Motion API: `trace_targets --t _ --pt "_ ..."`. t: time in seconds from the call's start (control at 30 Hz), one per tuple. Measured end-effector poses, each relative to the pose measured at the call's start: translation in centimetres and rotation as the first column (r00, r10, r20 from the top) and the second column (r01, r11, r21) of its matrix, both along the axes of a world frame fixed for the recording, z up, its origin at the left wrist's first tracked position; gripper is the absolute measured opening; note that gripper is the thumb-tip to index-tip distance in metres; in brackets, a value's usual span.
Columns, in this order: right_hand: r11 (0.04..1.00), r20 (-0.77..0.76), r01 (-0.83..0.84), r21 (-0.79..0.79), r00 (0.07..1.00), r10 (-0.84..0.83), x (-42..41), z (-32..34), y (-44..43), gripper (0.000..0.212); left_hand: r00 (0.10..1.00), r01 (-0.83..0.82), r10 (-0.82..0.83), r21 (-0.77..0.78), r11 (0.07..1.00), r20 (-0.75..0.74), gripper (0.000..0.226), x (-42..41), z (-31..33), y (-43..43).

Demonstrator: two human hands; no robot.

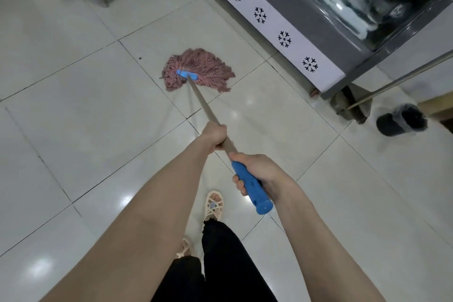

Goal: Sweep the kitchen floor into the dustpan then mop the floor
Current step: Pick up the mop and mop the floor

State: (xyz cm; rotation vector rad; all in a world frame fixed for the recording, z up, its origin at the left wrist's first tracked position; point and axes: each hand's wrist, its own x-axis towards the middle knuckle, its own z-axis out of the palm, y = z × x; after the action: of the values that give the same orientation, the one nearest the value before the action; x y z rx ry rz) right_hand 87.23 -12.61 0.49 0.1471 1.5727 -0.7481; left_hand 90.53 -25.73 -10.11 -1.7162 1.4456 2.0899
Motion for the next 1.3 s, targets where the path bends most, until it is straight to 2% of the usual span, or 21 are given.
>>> trace_targets --t 0.37,0.6,0.73,0.9,1.17,1.3 --pt "0.974 0.106 -0.223 -0.035 0.968 0.226 17.1 -0.7 1.0 0.029 0.965 -0.248 0.251 -0.045 0.968 0.074 0.013 21.1 -0.7 1.8" --pt "0.933 0.160 -0.349 -0.090 0.919 0.359 25.1 -0.5 2.9 0.027 0.920 -0.349 0.357 -0.078 0.934 0.164 0.031 31.0 -0.5 4.6" --pt "0.906 0.127 -0.407 -0.115 0.899 0.419 25.2 0.0 3.4 0.026 0.907 -0.360 0.377 -0.118 0.925 0.188 0.016 31.7 0.6 5.7" --pt "0.899 0.087 -0.431 -0.082 0.895 0.437 24.2 0.4 6.4 0.026 0.905 -0.375 0.388 -0.104 0.921 0.176 0.025 30.8 0.5 8.7" --pt "0.948 0.043 -0.318 -0.011 0.947 0.318 19.1 1.1 17.6 0.032 0.959 -0.249 0.253 -0.043 0.967 0.126 0.027 24.4 0.0 18.7" --pt "0.964 -0.012 -0.266 -0.004 0.964 0.265 16.3 2.1 24.2 0.030 0.986 -0.137 0.139 -0.028 0.990 0.091 0.007 20.6 0.7 25.0"
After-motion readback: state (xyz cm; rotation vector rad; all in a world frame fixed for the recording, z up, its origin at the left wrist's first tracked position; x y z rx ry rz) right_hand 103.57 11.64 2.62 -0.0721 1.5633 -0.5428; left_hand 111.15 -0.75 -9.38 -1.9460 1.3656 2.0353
